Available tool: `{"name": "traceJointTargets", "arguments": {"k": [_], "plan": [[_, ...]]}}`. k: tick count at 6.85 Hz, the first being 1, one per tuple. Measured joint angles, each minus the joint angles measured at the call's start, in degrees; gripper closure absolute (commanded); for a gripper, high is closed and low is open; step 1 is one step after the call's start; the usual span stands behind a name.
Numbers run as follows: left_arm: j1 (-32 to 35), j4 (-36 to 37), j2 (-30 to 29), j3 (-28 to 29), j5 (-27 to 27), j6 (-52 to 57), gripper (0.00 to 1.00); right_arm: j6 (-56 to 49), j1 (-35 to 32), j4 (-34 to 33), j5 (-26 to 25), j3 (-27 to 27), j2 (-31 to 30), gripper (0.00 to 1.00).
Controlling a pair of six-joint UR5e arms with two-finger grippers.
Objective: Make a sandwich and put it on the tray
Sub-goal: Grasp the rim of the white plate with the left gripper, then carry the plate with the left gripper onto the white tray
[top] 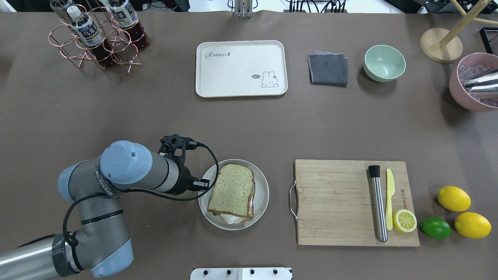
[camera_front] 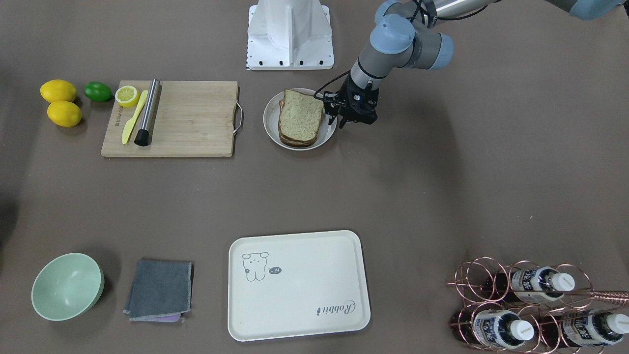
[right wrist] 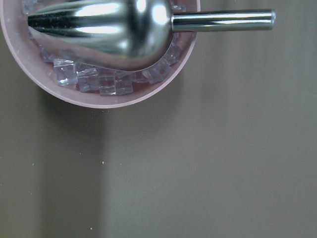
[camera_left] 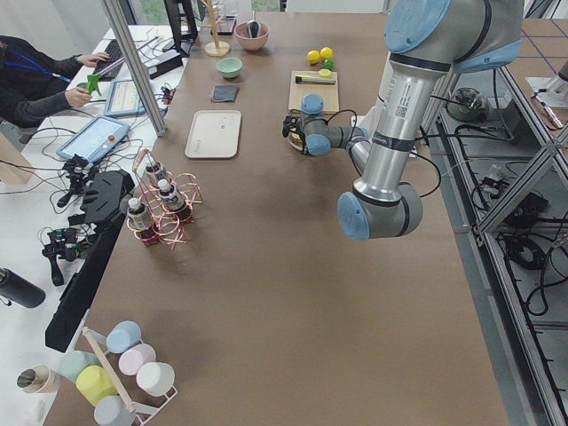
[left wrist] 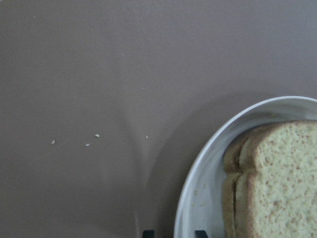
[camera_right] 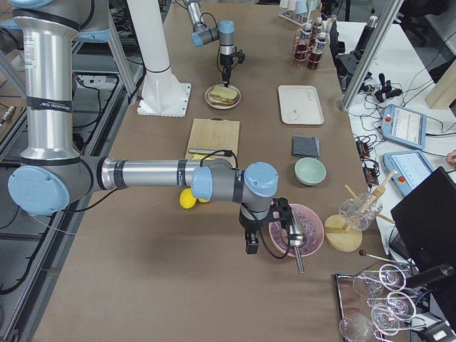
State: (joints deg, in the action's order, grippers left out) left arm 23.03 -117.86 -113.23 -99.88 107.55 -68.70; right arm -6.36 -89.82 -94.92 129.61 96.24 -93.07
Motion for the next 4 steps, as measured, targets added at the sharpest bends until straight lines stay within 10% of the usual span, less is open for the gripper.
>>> {"name": "traceJointTargets", "arguments": {"k": [4], "plan": [[0.6, -0.9, 0.0, -0.5, -0.1, 0.4, 1.0, -0.2, 0.0, 0.0, 0.0, -0.3, 0.0, 0.0]]}}
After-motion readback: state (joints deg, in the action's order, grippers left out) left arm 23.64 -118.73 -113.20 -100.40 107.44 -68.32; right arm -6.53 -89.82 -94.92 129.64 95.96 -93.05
